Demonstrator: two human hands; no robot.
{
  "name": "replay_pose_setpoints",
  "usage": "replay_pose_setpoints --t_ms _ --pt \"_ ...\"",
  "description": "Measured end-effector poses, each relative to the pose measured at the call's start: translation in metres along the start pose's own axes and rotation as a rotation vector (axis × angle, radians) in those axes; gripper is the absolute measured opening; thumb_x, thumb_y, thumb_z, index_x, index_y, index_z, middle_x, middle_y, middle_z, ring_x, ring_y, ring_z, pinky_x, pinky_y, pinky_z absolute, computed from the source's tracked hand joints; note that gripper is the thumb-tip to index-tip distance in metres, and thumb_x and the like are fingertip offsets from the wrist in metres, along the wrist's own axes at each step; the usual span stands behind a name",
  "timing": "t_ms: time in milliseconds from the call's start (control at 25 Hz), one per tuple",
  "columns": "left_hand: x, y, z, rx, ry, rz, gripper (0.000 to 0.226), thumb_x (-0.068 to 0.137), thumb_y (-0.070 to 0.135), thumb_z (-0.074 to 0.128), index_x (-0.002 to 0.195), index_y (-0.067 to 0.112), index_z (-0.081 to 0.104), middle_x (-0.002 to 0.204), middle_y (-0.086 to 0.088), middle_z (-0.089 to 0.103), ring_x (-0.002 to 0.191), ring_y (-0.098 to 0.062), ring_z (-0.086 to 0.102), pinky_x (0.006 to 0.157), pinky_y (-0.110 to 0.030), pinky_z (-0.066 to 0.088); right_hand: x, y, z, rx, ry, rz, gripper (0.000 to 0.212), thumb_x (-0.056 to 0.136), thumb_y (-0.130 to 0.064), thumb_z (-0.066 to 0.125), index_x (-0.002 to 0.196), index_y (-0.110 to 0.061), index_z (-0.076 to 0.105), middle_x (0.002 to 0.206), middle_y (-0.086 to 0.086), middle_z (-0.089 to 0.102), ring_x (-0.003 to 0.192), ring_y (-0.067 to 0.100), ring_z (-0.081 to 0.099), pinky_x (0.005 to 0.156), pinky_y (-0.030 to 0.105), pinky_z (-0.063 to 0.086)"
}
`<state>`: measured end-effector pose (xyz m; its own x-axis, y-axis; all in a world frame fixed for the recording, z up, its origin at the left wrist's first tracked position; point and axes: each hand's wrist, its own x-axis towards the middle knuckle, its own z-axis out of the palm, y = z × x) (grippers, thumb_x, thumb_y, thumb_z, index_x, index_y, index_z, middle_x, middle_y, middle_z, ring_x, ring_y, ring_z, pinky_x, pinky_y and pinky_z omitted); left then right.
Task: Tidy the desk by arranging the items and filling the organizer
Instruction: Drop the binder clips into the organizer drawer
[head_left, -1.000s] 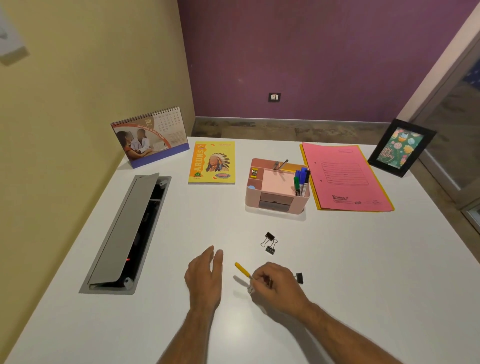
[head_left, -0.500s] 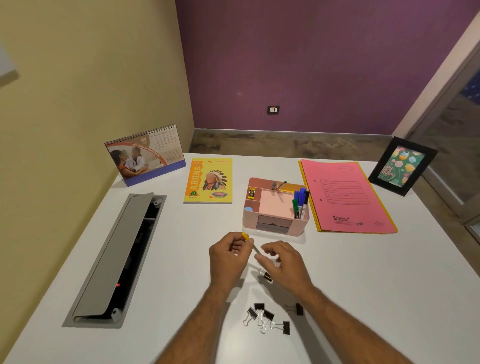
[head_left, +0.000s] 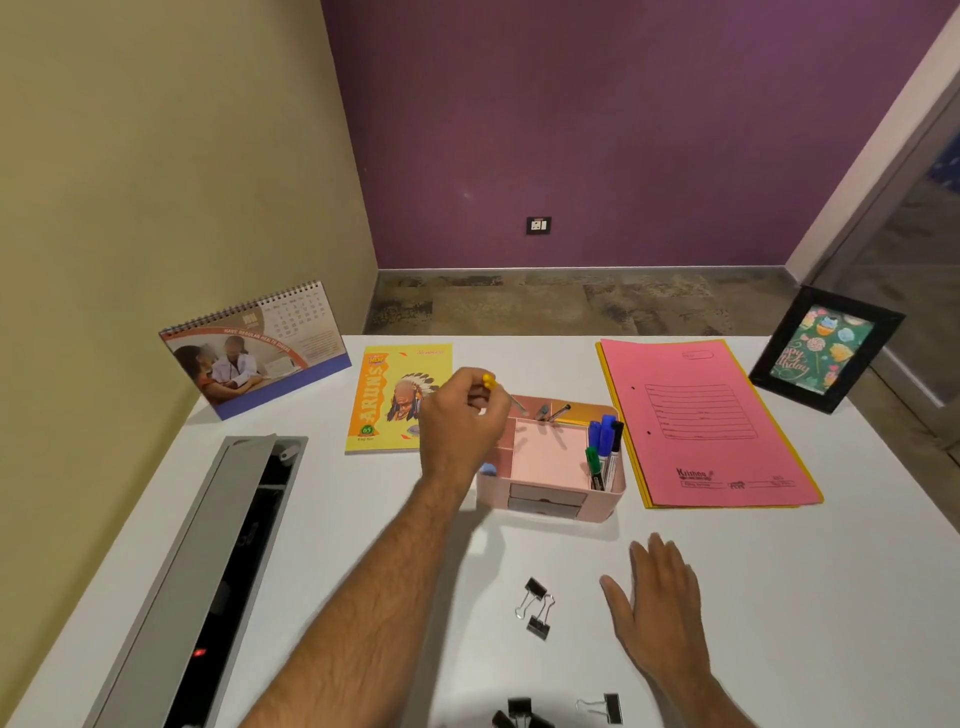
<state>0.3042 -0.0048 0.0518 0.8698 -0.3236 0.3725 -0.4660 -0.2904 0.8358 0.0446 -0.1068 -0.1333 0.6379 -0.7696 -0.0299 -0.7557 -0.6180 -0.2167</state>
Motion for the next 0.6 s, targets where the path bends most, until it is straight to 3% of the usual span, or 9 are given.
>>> replay_pose_setpoints --t_ms 80,160,280,480,600 --pt "0.018 -0.004 0.010 0.055 -0.001 0.010 0.010 0.081 0.016 0.069 0.090 0.013 0.073 0.069 0.009 0.067 0.062 0.002 0.061 0.060 -0.002 0.041 0.001 0.002 0.006 -0.037 -0.025 0.012 0.084 0.091 -0.068 0.016 0.136 -0.008 0.055 0.149 0.019 0.045 0.139 0.038 0.040 0.114 0.053 0.028" --pt "0.030 -0.011 0.020 0.108 -0.044 -0.014 0.012 0.083 0.020 0.067 0.092 0.014 0.072 0.076 0.005 0.072 0.068 -0.008 0.065 0.064 -0.017 0.051 0.001 0.004 0.011 -0.059 -0.041 0.011 0.079 0.091 -0.066 0.023 0.137 -0.010 0.054 0.151 0.017 0.043 0.141 0.037 0.038 0.117 0.051 0.022" --pt "0.038 -0.025 0.033 0.210 -0.149 -0.108 0.015 0.084 0.025 0.064 0.095 0.017 0.071 0.083 0.003 0.073 0.075 -0.016 0.066 0.070 -0.028 0.054 0.001 0.006 0.015 -0.063 -0.045 0.013 0.076 0.092 -0.064 0.025 0.139 -0.011 0.053 0.153 0.016 0.040 0.142 0.036 0.036 0.118 0.046 0.012" --pt "0.033 -0.048 0.053 0.360 -0.344 -0.175 0.023 0.086 0.029 0.061 0.102 0.019 0.074 0.099 -0.002 0.072 0.092 -0.021 0.062 0.079 -0.036 0.055 0.001 0.005 0.013 -0.051 -0.026 0.011 0.079 0.093 -0.066 0.018 0.139 -0.012 0.053 0.153 0.015 0.041 0.142 0.035 0.036 0.118 0.045 0.012" --pt "0.027 -0.057 0.061 0.516 -0.410 -0.165 0.030 0.092 0.035 0.059 0.114 0.021 0.072 0.114 -0.007 0.060 0.107 -0.025 0.053 0.083 -0.040 0.050 0.001 0.003 0.012 -0.042 -0.036 0.027 0.081 0.092 -0.068 0.016 0.140 -0.014 0.052 0.155 0.014 0.039 0.144 0.034 0.033 0.119 0.046 0.013"
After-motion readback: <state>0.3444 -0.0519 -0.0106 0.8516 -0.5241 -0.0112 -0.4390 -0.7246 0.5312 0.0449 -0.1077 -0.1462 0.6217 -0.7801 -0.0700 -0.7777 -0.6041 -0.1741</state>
